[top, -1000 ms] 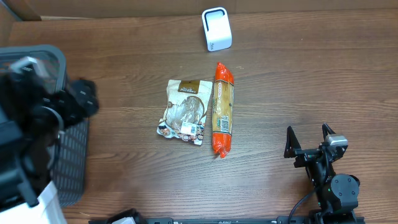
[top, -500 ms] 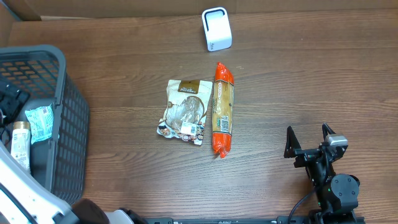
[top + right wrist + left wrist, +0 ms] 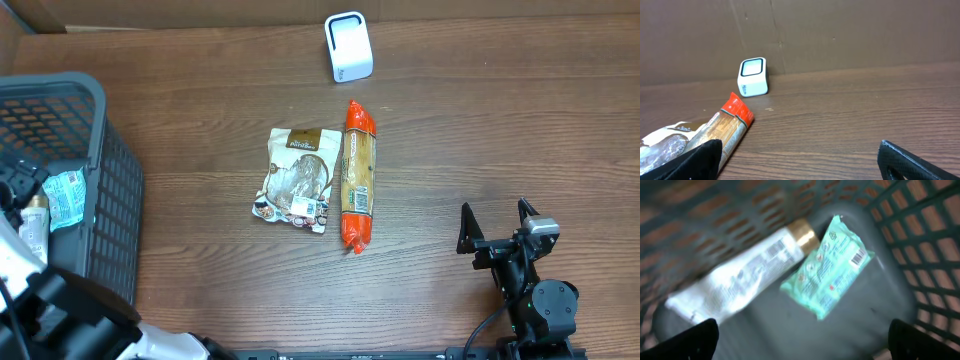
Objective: Scan the item barcode
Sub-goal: 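Move the left gripper back into the basket toward the teal packet, then close the left gripper on the teal wipes packet in the basket, then lift the teal packet out and carry it beside the bread bag, then release the teal packet on the table and withdraw the left gripper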
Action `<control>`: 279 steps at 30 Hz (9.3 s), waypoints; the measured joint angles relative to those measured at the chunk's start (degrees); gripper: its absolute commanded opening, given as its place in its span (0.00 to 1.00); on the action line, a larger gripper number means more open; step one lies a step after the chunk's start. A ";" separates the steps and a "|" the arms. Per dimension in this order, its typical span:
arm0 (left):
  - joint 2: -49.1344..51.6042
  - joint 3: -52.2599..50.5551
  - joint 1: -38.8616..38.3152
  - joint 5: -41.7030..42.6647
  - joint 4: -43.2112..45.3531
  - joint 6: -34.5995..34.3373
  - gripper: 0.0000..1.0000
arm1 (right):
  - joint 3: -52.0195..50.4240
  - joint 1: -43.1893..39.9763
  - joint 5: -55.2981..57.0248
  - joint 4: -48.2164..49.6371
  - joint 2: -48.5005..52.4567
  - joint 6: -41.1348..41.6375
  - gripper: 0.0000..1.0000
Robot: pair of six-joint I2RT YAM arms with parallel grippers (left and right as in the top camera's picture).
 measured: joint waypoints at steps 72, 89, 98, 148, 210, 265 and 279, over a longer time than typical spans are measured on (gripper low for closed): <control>13.79 15.74 -8.02 -1.92 -6.82 14.27 0.04 | 0.00 0.00 -0.02 0.00 0.00 0.02 1.00; -14.71 24.46 -14.36 20.55 -9.20 7.87 0.04 | 0.00 0.00 -0.02 0.00 0.00 0.02 1.00; -13.99 24.57 -12.74 14.49 -14.27 2.23 0.60 | 0.00 0.00 0.00 0.00 0.00 -0.02 1.00; 11.10 -14.10 -4.94 16.15 10.62 -3.37 0.04 | 0.00 0.00 0.00 0.00 0.00 0.02 1.00; 7.76 -14.03 -43.74 22.97 2.56 17.03 0.04 | 0.00 0.00 0.00 0.02 0.00 -0.02 1.00; -6.75 32.54 -41.38 11.82 -25.77 -2.27 1.00 | 0.00 0.00 -0.02 0.02 0.00 -0.02 1.00; -11.26 24.46 -6.71 1.16 -32.83 -2.47 0.93 | 0.00 0.00 0.02 -0.02 0.00 0.00 1.00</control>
